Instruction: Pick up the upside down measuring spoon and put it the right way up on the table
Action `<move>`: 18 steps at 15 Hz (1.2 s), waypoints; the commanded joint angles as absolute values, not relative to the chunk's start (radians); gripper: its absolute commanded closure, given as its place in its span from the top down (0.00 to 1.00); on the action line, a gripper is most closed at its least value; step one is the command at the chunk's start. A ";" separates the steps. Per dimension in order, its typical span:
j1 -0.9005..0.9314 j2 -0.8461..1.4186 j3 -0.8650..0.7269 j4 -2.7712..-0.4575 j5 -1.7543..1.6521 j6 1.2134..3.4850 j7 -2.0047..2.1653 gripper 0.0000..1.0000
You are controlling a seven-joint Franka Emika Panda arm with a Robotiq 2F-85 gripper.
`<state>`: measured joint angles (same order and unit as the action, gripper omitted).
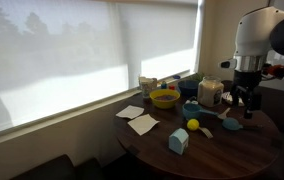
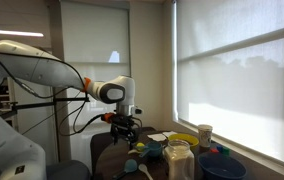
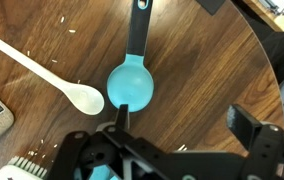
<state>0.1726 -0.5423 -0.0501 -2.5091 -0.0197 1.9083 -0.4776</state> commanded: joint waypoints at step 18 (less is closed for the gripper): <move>0.057 -0.422 -0.177 -2.525 -0.023 1.714 -0.644 1.00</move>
<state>0.0801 -0.4622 -0.1941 -2.5189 -0.0224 1.7232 -0.6498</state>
